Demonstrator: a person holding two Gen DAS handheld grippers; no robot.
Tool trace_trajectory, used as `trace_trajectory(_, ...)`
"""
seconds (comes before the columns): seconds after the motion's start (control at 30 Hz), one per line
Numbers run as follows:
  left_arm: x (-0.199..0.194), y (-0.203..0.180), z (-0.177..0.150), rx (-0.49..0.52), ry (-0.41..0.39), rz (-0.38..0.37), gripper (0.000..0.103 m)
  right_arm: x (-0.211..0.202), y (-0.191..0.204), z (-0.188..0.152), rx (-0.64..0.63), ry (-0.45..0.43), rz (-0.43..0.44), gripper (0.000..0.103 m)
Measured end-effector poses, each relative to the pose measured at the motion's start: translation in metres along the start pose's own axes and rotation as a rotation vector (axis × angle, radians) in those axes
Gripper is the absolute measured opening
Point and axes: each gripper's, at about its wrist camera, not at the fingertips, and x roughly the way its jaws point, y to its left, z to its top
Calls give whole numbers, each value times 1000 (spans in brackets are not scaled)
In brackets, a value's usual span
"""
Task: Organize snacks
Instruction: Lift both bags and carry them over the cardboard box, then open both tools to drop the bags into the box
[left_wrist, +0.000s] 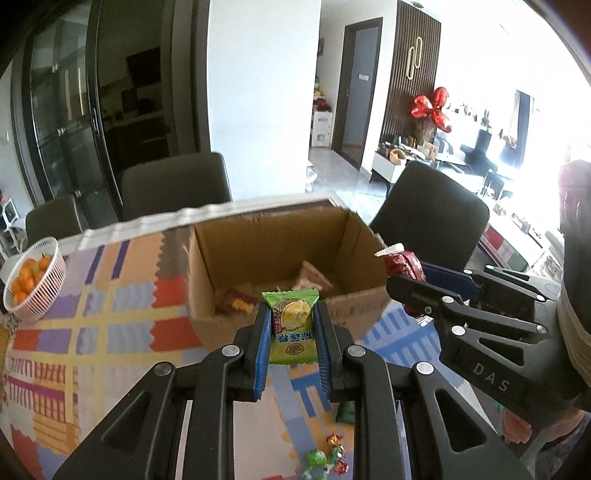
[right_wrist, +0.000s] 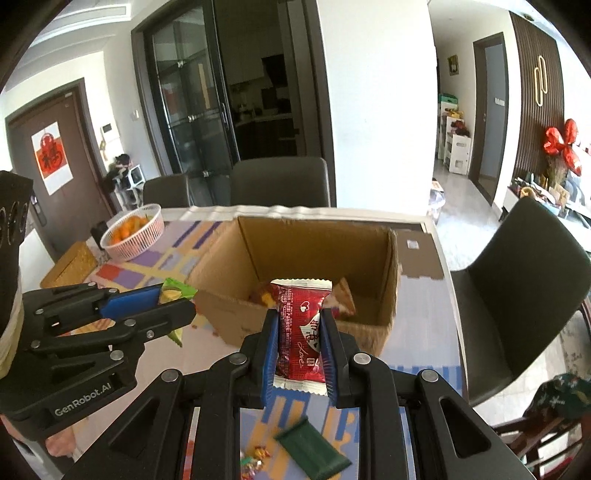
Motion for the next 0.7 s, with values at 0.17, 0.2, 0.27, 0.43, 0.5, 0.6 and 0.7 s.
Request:
trace_trajectory(0.17, 5, 6, 18, 3, -17, 11, 23, 7, 3, 18, -4, -9, -6, 23)
trace_trajectory(0.2, 7, 8, 21, 4, -21, 12, 23, 9, 3, 21, -2, -7, -4, 23)
trace_trajectory(0.27, 13, 12, 29, 1, -22, 4, 23, 16, 0, 26, 9, 3, 4, 23)
trace_trajectory(0.43, 31, 19, 42, -15, -5, -9, 23, 34, -8, 38, 47, 35, 18, 23)
trace_trajectory(0.5, 38, 21, 44, -18, 3, 0, 23, 42, -10, 41, 59, 48, 23, 23)
trace_trajectory(0.6, 49, 22, 50, -13, 19, 5, 23, 53, -15, 44, 61, 68, 11, 23)
trace_trajectory(0.7, 57, 22, 51, 0, 27, 8, 30, 61, -16, 46, 55, 78, -10, 24)
